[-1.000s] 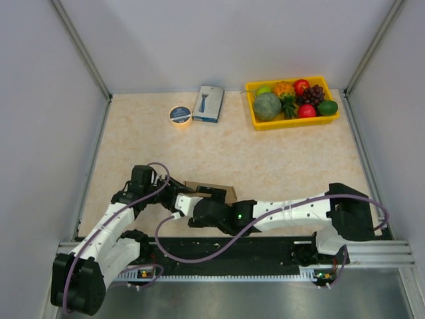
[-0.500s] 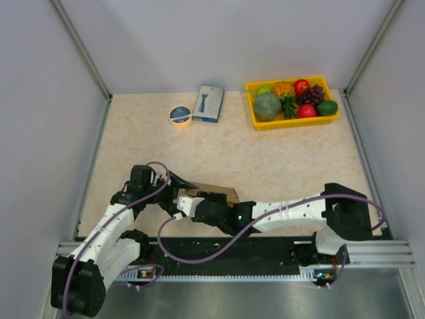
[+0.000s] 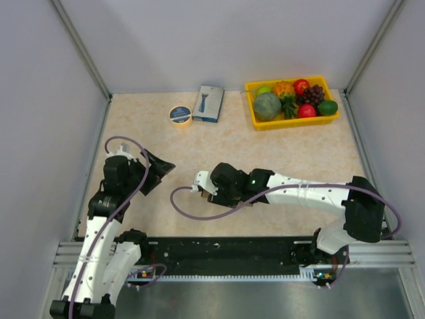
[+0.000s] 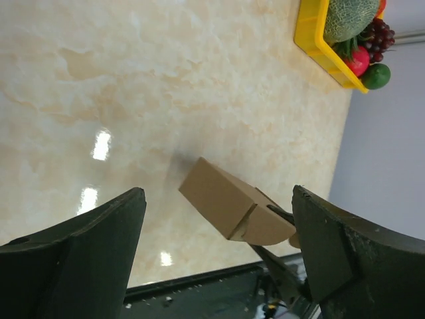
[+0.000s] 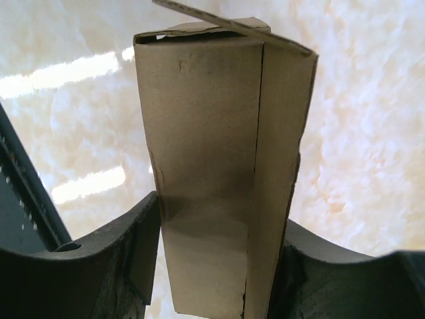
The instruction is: Fold the paper box
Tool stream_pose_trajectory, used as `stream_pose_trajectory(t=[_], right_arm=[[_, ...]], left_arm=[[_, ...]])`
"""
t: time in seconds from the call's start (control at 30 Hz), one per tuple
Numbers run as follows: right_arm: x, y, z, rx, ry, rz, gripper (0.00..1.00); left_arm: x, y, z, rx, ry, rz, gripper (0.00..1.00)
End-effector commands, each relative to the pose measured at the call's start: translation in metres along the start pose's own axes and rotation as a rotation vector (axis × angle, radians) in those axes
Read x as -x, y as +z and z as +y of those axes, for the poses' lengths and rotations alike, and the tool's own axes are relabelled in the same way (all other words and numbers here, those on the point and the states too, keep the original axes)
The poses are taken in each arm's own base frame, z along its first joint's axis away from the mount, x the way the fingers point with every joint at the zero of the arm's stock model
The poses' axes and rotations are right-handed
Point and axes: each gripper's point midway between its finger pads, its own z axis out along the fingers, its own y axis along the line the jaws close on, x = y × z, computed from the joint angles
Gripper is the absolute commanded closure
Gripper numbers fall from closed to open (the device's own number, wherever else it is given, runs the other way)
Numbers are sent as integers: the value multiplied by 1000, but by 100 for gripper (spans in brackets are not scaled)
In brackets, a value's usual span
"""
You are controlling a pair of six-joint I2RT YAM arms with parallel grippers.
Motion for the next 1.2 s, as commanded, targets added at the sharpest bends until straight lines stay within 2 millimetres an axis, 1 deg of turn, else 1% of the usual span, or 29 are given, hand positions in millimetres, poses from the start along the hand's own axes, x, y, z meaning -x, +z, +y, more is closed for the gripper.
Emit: stream_pose_trajectory(t=[0.0,0.13,0.17,0.23,0.27,0.3,0.37,0.43,0.5,0.53,0.57,0.6,0.63,0.67,0.7,0.73,0.83,0.87,0.9,0.93,0.97,1.0,1.03,1.07,1.1,1.13,1.17], right_arm=[[-18,-12,5,143,19,78,55],[-21,-4,-2,159,0,112,54],[-24,2,4,200,2,128,55],[-22,5,1,218,5,130,55],[-21,5,0,223,5,128,52],[-23,9,0,228,6,137,47],[-19,10,-5,221,10,130,36],[-14,13,-10,197,10,112,31],[-9,12,-19,166,21,91,25],[-7,11,-23,149,29,79,20],[-5,9,-26,134,42,68,18],[3,8,-30,119,51,30,16],[9,-1,-33,104,61,-7,11],[12,-4,-36,101,75,-25,10],[15,-7,-37,98,78,-40,9],[18,-12,-41,86,83,-55,7],[23,-17,-46,80,114,-76,5],[26,-22,-48,75,139,-95,5],[26,-25,-54,57,171,-106,5],[27,-29,-62,14,204,-114,5],[33,-42,-67,-6,273,-152,5],[34,-52,-75,-30,328,-179,5],[30,-61,-84,-76,384,-187,5],[28,-70,-85,-84,488,-206,4],[29,-95,-92,-109,561,-261,3],[15,-103,-102,-164,652,-249,3],[10,-111,-103,-169,790,-261,3]], left_arm=[[22,-10,15,65,156,-140,5],[23,-20,14,42,188,-187,7],[23,-22,14,32,196,-194,7],[20,-25,11,0,225,-196,8],[17,-25,12,-5,239,-187,8],[16,-26,11,-14,260,-179,8],[5,-26,5,-64,287,-133,7],[-4,-26,-4,-136,307,-90,6],[-8,-26,-8,-163,299,-74,5],[-8,-25,-11,-180,304,-72,5],[-12,-25,-14,-200,308,-53,5],[-13,-25,-15,-209,312,-44,5],[-15,-21,-14,-212,315,-25,5],[-19,-20,-18,-243,327,2,6],[-22,-18,-18,-250,338,23,6],[-25,-12,-15,-238,336,60,8],[-39,0,-17,-242,386,150,12],[-51,1,-22,-255,422,191,14],[-50,6,-21,-224,454,182,16],[-51,10,-26,-206,485,187,19],[-67,9,-34,-218,546,228,22],[-72,9,-29,-175,592,249,25],[-61,16,-33,-112,635,198,30],[-69,15,-38,-112,684,218,35],[-69,17,-37,-92,729,219,37],[-69,21,-39,-76,755,232,38],[-74,23,-41,-78,777,253,39]])
